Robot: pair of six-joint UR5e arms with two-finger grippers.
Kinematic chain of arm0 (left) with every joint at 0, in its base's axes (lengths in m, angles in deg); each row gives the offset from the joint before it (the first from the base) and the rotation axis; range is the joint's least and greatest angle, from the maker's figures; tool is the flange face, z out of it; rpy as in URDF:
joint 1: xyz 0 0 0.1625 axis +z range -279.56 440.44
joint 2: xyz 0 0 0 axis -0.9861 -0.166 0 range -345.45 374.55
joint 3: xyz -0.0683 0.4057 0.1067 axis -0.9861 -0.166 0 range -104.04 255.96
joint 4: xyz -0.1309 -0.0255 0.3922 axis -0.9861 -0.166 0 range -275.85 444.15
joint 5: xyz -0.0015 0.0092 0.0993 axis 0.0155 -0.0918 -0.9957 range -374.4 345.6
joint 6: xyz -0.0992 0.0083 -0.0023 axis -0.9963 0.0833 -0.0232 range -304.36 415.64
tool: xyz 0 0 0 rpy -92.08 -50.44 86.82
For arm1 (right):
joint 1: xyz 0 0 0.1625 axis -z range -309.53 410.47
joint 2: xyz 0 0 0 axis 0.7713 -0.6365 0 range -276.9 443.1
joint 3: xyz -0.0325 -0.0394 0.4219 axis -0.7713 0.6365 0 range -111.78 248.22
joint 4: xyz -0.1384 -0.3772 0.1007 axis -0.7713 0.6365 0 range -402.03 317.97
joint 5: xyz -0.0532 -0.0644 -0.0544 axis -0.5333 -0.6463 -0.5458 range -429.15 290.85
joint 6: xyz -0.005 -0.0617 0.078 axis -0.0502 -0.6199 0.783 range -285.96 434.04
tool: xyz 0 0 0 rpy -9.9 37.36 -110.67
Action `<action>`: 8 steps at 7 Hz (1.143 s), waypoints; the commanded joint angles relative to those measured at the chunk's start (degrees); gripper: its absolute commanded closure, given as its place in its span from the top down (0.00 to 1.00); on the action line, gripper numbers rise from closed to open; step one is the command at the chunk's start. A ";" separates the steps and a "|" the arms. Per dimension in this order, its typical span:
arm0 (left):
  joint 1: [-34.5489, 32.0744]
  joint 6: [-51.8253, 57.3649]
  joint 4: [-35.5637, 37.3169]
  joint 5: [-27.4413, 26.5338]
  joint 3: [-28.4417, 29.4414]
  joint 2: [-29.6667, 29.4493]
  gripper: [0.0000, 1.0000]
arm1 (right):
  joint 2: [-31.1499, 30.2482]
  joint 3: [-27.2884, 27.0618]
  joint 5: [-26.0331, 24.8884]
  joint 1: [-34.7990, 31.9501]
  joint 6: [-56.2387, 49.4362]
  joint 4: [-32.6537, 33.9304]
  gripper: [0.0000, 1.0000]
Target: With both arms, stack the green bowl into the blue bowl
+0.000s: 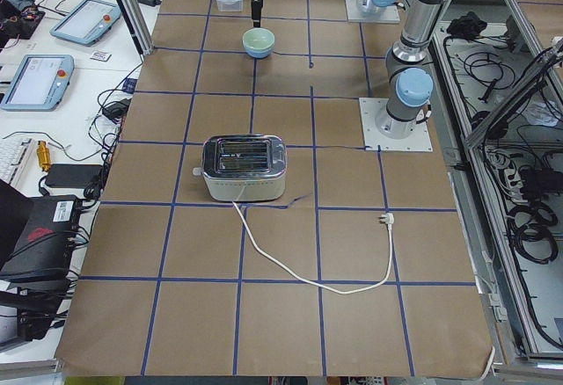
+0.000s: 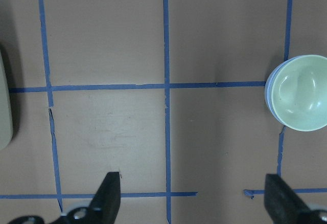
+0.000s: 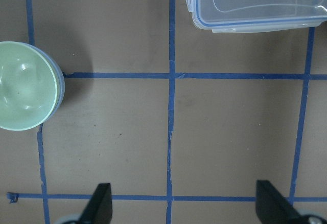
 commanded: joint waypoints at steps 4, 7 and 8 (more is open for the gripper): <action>-0.09 0.00 -0.10 -0.01 -0.03 0.09 1.00 | -0.66 0.47 -0.35 -0.13 3.30 -0.95 1.00; 0.00 0.00 -0.19 -0.01 -0.12 0.09 1.00 | -1.10 0.73 -0.35 -0.13 3.30 -1.03 1.00; 0.00 0.00 -0.19 -0.01 -0.12 0.18 1.00 | -1.18 0.91 -0.26 -0.13 3.30 -1.03 1.00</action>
